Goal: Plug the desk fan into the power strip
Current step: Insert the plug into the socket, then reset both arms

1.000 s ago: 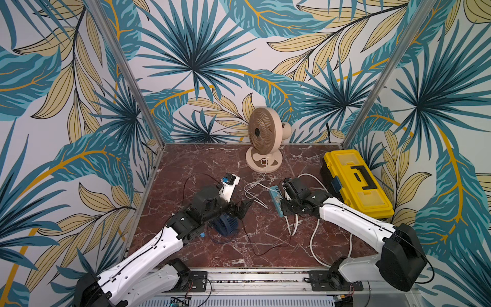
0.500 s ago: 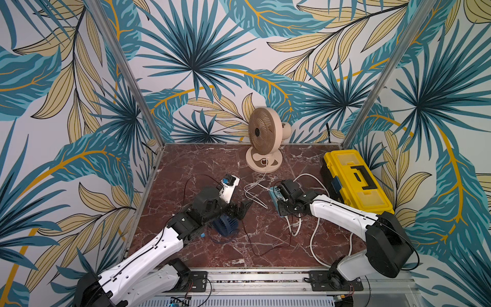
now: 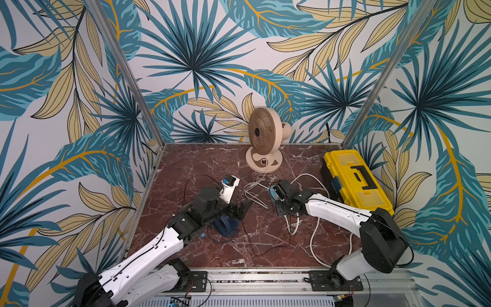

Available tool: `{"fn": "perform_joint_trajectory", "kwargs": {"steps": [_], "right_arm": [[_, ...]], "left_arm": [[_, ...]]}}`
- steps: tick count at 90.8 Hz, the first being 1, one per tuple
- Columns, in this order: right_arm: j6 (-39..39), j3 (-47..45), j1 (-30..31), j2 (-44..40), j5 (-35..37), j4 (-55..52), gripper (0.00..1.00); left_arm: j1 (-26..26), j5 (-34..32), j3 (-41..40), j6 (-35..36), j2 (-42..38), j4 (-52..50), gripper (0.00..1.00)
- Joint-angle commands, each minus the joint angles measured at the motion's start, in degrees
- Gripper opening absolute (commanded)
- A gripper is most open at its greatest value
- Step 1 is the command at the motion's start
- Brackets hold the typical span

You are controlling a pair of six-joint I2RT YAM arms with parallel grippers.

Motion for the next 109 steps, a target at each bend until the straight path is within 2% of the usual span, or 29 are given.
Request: {"fn": "perform_joint_trajectory", "kwargs": {"steps": [1, 10, 13, 16, 32, 47, 57, 77, 88, 95, 103, 109], "right_arm": [[0.86, -5.03, 0.14, 8.15, -5.05, -0.69, 0.00], [1.00, -3.66, 0.19, 6.42, -4.40, -2.67, 0.00], [0.97, -2.82, 0.16, 5.38, -4.01, -3.97, 0.15], [0.76, -1.58, 0.14, 4.29, -3.62, -5.44, 0.23], [-0.72, 7.29, 0.20, -2.54, -2.75, -11.55, 0.53], [-3.02, 15.22, 0.16, -6.77, -3.60, -14.92, 0.71], [-4.29, 16.61, 0.16, -10.95, -4.09, -15.24, 0.98], [-8.26, 14.23, 0.07, -23.62, -3.35, -14.27, 1.00], [-11.92, 11.24, -0.83, -31.37, 1.46, -11.33, 0.99], [-14.31, 8.61, -1.86, -35.31, 7.12, -8.89, 1.00], [-17.03, 4.81, -3.92, -38.79, 12.03, -4.66, 1.00], [-20.50, 0.98, -5.41, -40.53, 13.52, 0.01, 0.99]], "left_arm": [[0.19, -0.13, -0.89, 0.39, -0.02, 1.20, 1.00], [0.18, -0.55, -0.83, 0.34, 0.09, 1.10, 1.00], [0.21, -0.79, -0.73, 0.23, 0.17, 1.02, 1.00], [0.18, -1.21, -0.60, 0.11, 0.22, 0.93, 1.00], [0.16, -5.38, 1.71, -1.32, 0.22, -0.68, 1.00], [0.18, -12.00, 5.83, -2.55, -0.05, -5.57, 1.00], [0.17, -17.08, 8.12, -3.03, -0.93, -9.71, 1.00], [0.25, -31.39, 10.95, -4.45, -4.42, -16.39, 1.00], [0.56, -39.24, 9.12, -4.49, -7.81, -16.12, 1.00], [0.89, -43.97, 7.49, -3.80, -9.18, -15.45, 1.00], [2.59, -46.47, 5.31, -3.05, -9.95, -13.71, 1.00], [5.67, -45.77, 4.05, -3.29, -9.65, -12.71, 1.00]]}}
